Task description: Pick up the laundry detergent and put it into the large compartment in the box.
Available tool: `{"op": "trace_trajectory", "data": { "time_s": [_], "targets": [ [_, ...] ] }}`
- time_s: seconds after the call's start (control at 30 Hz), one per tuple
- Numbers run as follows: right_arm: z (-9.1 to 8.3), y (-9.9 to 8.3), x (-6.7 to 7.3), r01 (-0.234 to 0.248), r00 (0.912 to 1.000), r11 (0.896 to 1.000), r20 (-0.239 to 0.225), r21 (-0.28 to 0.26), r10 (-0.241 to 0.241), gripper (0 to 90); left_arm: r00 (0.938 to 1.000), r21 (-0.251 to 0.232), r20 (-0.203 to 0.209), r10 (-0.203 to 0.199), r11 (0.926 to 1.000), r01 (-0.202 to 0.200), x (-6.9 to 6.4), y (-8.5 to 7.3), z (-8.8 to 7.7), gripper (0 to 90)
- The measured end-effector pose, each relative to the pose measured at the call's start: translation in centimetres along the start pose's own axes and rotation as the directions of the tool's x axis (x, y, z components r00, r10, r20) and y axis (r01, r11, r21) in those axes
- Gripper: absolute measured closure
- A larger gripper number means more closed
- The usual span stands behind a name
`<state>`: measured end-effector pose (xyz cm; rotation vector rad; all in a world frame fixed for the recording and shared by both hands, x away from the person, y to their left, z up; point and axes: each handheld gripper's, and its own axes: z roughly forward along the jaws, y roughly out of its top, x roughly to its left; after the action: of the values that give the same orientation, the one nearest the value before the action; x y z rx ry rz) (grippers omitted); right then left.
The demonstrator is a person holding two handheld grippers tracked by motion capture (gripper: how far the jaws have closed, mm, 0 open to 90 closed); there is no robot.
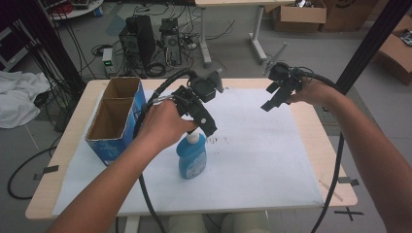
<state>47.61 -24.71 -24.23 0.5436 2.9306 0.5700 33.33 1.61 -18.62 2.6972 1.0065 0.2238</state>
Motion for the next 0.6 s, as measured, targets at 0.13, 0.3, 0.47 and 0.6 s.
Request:
{"op": "trace_trajectory", "data": {
  "time_s": [0.13, 0.3, 0.47, 0.6],
  "targets": [
    [0.1, 0.1, 0.0, 0.0, 1.0, 1.0, -0.002, -0.002, 0.0, 16.8, 0.9999, 0.017, 0.002, -0.013, 0.9998, 0.013, 0.2, -0.3, 0.5, 17.7],
    [0.2, 0.0, 0.0, -0.001, 1.0, 1.0, -0.004, 0.004, 0.001, 16.7, 0.9998, 0.026, 0.017, -0.013, 0.9996, 0.013, 0.5, -0.8, 0.7, 17.7],
    [0.1, 0.0, -0.1, -0.006, 1.0, 1.0, -0.002, 0.005, 0.006, 16.7, 0.9995, 0.038, 0.024, -0.022, 0.9991, 0.022, 0.7, -1.2, 1.1, 17.5],
    [0.1, -0.1, -0.2, -0.01, 1.0, 1.0, -0.002, 0.004, 0.01, 16.7, 0.999, 0.046, 0.029, -0.034, 0.9984, 0.033, 0.8, -1.5, 1.7, 17.5]
  ]
}}
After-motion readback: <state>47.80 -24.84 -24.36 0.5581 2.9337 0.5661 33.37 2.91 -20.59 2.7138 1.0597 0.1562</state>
